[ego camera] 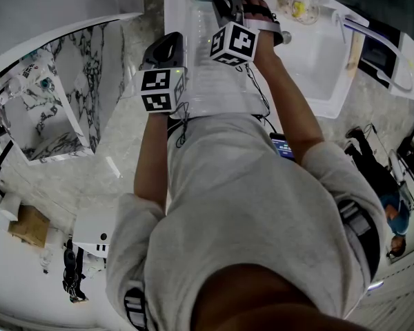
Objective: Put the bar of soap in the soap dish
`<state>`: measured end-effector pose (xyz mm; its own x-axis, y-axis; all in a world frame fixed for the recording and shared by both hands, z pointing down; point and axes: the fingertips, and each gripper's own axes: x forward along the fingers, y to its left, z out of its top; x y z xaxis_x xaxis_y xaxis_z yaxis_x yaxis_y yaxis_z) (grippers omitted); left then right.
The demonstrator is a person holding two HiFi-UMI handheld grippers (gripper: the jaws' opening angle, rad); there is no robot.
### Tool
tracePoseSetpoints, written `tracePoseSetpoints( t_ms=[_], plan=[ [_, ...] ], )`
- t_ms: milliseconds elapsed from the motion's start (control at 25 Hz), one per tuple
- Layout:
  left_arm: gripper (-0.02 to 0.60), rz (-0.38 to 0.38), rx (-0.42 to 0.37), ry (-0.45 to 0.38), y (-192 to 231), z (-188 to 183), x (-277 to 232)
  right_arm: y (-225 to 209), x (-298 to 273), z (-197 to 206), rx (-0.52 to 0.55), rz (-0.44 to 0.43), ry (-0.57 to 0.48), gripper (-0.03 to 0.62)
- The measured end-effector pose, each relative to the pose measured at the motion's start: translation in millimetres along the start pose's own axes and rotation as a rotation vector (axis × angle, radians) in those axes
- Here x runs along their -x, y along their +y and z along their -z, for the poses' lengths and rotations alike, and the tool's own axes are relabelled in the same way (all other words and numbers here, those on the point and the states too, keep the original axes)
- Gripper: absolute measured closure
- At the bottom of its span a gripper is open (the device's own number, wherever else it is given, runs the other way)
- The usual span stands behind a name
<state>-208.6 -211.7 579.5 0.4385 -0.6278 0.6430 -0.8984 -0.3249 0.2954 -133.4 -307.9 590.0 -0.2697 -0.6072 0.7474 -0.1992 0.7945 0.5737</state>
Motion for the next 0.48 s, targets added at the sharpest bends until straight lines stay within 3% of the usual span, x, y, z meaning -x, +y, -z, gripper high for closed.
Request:
tracePoseSetpoints(
  t_ms=[480],
  plan=[
    [0.563, -0.001, -0.002, 0.001, 0.1, -0.3, -0.8, -9.8, -5.5, 5.9, -0.006, 0.021, 0.020, 0.507]
  ],
)
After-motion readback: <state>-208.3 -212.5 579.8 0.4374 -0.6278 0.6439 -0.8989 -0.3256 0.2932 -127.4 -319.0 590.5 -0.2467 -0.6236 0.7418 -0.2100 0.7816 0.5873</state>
